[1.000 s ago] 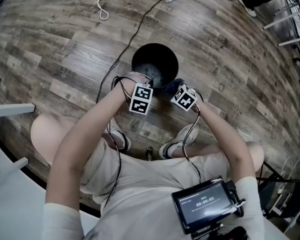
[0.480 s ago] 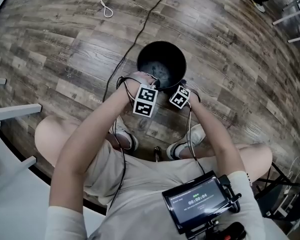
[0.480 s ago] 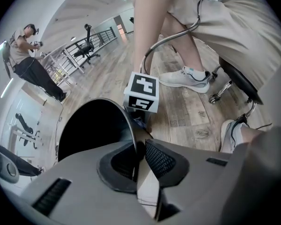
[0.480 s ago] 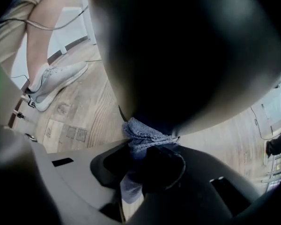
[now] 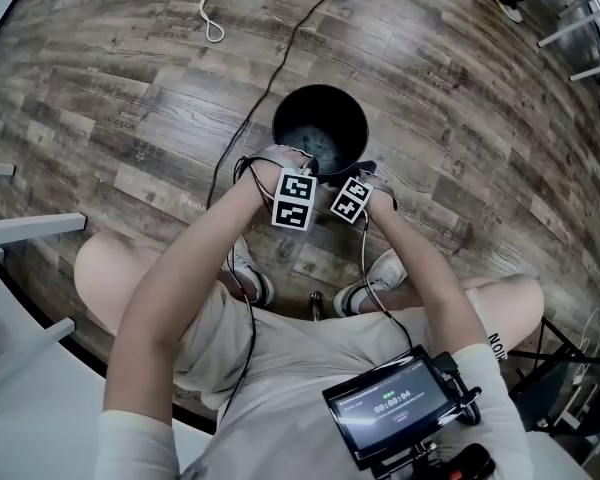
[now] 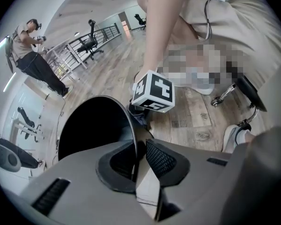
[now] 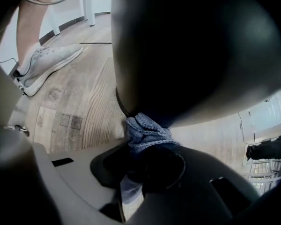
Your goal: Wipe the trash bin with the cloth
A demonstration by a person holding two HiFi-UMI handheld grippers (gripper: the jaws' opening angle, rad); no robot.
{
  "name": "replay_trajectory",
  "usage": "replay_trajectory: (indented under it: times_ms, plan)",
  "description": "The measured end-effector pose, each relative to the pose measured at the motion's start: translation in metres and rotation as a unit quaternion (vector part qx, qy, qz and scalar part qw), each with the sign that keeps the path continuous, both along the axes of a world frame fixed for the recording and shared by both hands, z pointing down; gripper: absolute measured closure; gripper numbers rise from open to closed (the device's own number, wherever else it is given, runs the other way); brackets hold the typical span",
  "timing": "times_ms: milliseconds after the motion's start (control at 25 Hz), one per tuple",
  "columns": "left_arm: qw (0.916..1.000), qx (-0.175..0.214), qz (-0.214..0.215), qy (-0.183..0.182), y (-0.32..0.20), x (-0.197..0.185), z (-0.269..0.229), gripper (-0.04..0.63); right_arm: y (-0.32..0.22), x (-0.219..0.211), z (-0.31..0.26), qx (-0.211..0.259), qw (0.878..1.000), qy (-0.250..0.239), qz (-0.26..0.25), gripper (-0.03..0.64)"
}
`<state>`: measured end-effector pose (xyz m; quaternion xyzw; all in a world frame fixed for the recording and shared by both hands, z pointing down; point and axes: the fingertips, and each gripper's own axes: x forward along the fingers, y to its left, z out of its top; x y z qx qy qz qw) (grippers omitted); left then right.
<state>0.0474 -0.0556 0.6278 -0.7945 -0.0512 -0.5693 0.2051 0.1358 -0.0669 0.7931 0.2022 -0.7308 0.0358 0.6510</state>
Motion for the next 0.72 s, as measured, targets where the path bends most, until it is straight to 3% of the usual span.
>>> replay_trajectory:
  times_ms: [160,240,320,560,720]
  plan:
    - [0.9997,-0.012,-0.018,0.01,0.003,0.004,-0.002,0.522,0.016,0.004,-0.043,-0.01,1.0,-0.012,-0.022,0.552]
    - [0.9997,-0.015,-0.014,0.014,0.002,0.001,-0.006,0.445,0.025,0.008,-0.065,-0.017,0.999,-0.03,-0.026,0.552]
    - [0.9998,-0.005,-0.008,0.014,-0.004,-0.005,-0.01,0.43,0.035,0.011,-0.088,-0.024,0.998,-0.048,-0.03,0.552]
    - [0.9997,0.019,-0.003,-0.017,-0.024,-0.037,0.0,0.426,0.056,-0.006,-0.159,-0.028,0.992,-0.109,-0.056,0.552]
    - [0.9995,0.021,-0.011,-0.019,-0.026,-0.037,0.0,0.44,0.058,-0.02,-0.201,-0.015,0.988,-0.138,-0.065,0.552]
